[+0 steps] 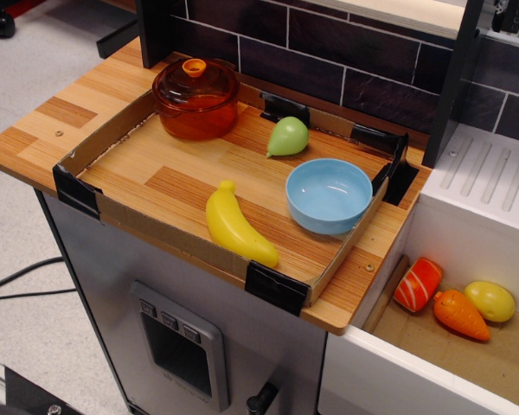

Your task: Put pear in bowl

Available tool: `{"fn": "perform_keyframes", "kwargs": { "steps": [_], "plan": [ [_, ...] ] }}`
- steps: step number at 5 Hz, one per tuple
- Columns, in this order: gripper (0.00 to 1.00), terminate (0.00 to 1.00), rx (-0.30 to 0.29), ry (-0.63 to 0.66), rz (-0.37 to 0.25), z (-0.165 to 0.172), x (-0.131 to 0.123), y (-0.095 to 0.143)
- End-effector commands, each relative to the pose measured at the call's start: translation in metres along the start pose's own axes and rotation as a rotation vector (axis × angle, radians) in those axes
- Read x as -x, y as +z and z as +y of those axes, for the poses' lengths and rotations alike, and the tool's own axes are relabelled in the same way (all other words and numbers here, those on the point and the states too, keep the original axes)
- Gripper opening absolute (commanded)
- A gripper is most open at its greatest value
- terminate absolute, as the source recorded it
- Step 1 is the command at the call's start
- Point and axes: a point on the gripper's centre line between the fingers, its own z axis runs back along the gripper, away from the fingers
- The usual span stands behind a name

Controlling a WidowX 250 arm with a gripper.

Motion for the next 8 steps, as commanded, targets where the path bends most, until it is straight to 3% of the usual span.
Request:
{"fn": "perform_keyframes", "kwargs": {
  "steps": [1,2,3,4,6,8],
  "plan": [
    [1.00,0.00,0.000,0.000,0.000,0.000,0.000,0.000],
    [1.00,0.00,0.072,-0.203,-0.020,-0.020,-0.004,-0.002],
    [1.00,0.00,0.110,-0.389,-0.081,-0.041,-0.002,-0.014],
    [1.00,0.00,0.191,-0.578,-0.072,-0.063,0.001,-0.024],
    [1.00,0.00,0.276,-0.582,-0.025,-0.092,-0.004,-0.036],
    [1.00,0.00,0.255,-0.617,-0.030,-0.108,-0.004,-0.062]
  ]
}}
